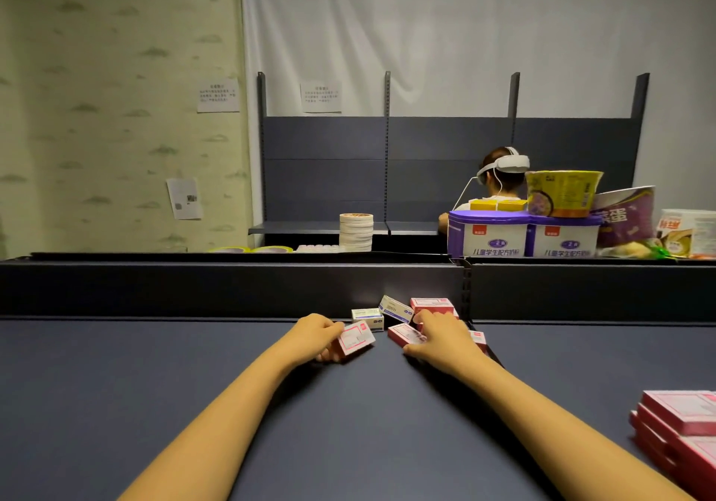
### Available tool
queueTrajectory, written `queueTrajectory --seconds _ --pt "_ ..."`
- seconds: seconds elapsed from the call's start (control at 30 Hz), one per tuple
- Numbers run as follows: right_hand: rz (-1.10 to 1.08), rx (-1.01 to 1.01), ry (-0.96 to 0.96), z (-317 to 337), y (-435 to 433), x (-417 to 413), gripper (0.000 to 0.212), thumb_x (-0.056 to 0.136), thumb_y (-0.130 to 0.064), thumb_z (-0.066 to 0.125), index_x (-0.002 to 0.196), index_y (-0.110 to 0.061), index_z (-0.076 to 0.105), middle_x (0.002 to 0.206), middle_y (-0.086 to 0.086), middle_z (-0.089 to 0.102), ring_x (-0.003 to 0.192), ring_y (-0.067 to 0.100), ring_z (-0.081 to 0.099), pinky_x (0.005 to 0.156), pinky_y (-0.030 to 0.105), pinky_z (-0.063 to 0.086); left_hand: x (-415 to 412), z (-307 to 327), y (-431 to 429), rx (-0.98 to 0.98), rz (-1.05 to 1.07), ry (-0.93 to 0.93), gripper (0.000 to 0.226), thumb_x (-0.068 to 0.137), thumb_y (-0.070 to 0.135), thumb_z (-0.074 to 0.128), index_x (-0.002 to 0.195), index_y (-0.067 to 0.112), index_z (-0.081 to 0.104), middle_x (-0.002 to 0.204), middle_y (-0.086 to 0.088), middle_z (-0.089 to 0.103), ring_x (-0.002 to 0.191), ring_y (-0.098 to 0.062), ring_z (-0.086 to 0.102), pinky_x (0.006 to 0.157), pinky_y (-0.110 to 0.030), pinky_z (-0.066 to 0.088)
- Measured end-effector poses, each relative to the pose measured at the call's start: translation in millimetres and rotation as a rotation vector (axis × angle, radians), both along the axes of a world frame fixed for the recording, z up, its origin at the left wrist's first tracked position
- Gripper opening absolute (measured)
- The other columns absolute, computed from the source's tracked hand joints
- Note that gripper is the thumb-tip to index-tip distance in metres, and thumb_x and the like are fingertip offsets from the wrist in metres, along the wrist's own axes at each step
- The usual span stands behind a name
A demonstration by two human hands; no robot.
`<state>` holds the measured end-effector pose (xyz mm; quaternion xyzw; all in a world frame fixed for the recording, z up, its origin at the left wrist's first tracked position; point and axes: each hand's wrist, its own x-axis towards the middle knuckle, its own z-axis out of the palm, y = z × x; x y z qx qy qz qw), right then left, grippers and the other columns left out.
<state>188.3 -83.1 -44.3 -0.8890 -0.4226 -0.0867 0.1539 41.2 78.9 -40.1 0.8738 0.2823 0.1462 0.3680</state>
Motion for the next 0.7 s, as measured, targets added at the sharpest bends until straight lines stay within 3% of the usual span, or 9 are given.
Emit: queueTrajectory --seconds 0.1,0.3,0.43,0.5,0.7 --pt "-0.005 -0.010 -0.050 -3 1 1 0.055 0.078 -0.050 0.059 0.120 -0.015 0.051 0.120 0.007 0.060 0.107 0.025 0.054 0.086 0.035 0.042 -1 -3 -2 0.087 0.011 0.040 0.038 0.096 0.031 0.043 0.098 0.002 0.066 0.073 -0.003 0.062 0.061 -0.011 0.051 0.060 -0.022 0.040" --pt "0.042 0.060 -0.009 6 -5 -7 0.040 0.080 -0.033 0.058 0.112 -0.010 0.057 0.113 0.013 0.058 0.102 0.028 0.053 0.079 0.033 0.042 3 -6 -4 0.195 -0.019 0.024 0.032 0.097 0.025 0.041 0.101 0.006 0.067 0.109 -0.008 0.066 0.083 -0.012 0.054 0.068 -0.023 0.042" --pt "0.090 0.198 0.040 30 -24 -24 0.042 0.080 -0.028 0.063 0.115 -0.007 0.057 0.115 0.014 0.056 0.102 0.026 0.053 0.085 0.035 0.046 7 -7 -7 0.225 -0.045 0.057 0.039 0.082 0.045 0.063 0.101 0.012 0.070 0.101 -0.005 0.069 0.085 -0.015 0.060 0.074 -0.025 0.045" --pt "0.123 0.229 0.049 46 -41 -36 0.048 0.081 -0.024 0.065 0.124 -0.008 0.053 0.121 0.012 0.053 0.104 0.025 0.054 0.087 0.037 0.050 7 -7 -12 0.295 -0.064 0.093 0.041 0.072 0.043 0.073 0.103 0.016 0.068 0.098 0.000 0.068 0.085 -0.011 0.060 0.072 -0.021 0.046" --pt "0.223 0.259 0.098 91 -137 -48 0.054 0.082 -0.023 0.067 0.132 -0.019 0.048 0.128 0.000 0.053 0.108 0.009 0.053 0.084 0.018 0.047 0 13 -39 0.443 -0.058 -0.006 0.038 0.074 0.038 0.073 0.106 0.019 0.071 0.095 -0.002 0.064 0.078 -0.011 0.057 0.064 -0.018 0.040"
